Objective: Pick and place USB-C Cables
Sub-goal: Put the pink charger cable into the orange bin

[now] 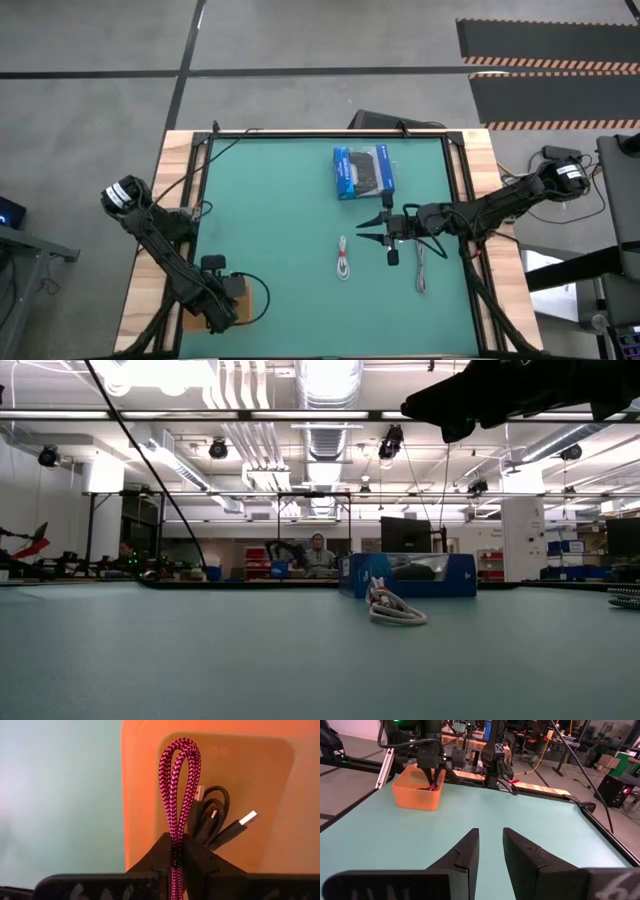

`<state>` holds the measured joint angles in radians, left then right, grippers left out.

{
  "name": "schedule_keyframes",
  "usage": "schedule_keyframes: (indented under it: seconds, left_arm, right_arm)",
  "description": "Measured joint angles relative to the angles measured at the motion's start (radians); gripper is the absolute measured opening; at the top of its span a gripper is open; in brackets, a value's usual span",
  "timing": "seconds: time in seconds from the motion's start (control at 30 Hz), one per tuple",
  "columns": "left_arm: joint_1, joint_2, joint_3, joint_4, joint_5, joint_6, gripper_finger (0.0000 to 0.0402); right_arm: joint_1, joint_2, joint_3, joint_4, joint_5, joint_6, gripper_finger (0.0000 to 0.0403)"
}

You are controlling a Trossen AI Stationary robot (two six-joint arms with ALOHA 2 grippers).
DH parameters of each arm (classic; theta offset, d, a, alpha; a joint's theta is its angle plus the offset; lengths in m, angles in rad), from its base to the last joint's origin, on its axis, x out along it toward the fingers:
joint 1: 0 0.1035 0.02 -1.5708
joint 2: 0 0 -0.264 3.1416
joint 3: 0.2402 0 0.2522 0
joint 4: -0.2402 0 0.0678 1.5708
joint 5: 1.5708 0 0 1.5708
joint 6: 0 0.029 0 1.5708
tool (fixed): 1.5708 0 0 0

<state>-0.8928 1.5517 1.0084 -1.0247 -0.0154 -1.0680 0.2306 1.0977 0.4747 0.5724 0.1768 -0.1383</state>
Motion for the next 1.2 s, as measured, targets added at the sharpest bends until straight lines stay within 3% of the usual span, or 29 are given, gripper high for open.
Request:
schedule_keyframes:
  seconds: [0.93,1.2]
  left_arm:
    - [-0.013,0.000,-0.008,0.030,-0.098,0.001,0.0010]
    - [-0.019,-0.001,-0.077,0.137,-0.096,0.000,0.0010]
  right_arm:
    - [0.000,0.000,0.000,-0.022,0.000,0.010,0.0077]
    - [0.000,0.000,0.000,-0.023,0.000,0.008,0.0077]
